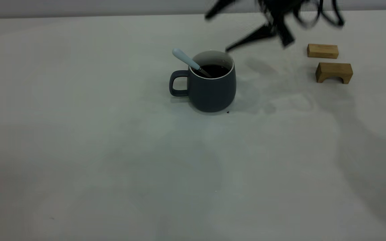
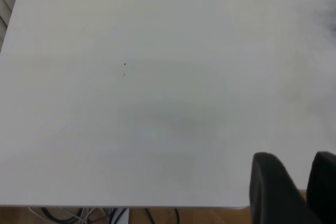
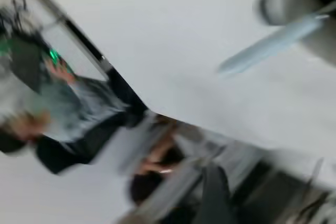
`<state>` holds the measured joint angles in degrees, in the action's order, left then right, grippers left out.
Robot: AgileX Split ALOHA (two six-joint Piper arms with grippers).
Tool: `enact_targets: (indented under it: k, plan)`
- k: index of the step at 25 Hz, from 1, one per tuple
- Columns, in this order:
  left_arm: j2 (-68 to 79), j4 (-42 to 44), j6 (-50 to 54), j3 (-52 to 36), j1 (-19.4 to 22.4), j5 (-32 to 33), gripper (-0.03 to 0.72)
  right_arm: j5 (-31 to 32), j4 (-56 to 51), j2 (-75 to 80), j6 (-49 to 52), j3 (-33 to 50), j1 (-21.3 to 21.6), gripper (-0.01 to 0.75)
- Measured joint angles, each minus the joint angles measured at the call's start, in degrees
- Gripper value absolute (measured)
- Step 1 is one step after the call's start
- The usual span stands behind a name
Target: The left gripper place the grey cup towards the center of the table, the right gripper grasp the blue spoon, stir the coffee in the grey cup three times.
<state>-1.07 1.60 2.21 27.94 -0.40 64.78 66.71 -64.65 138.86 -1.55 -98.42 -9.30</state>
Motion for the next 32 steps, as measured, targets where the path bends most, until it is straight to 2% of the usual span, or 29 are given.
enact_targets:
  k: [3, 12, 22, 26, 32]
  plan:
    - [0.00, 0.00, 0.00, 0.00, 0.00, 0.00, 0.238, 0.35, 2.11, -5.31, -5.45, -0.52, 0.00, 0.580]
    - [0.00, 0.00, 0.00, 0.00, 0.00, 0.00, 0.238, 2.05, 13.37, -23.20, -5.76, -0.52, 0.00, 0.422]
    - [0.00, 0.00, 0.00, 0.00, 0.00, 0.00, 0.238, 4.02, 43.74, -45.34, -6.29, 0.17, -0.46, 0.267]
    - [0.00, 0.05, 0.00, 0.00, 0.00, 0.00, 0.238, 4.16, 50.47, -53.83, -4.46, 5.85, -0.46, 0.226]
    - [0.00, 0.05, 0.00, 0.00, 0.00, 0.00, 0.238, 4.21, 54.06, -68.01, -4.13, 23.88, -0.46, 0.221]
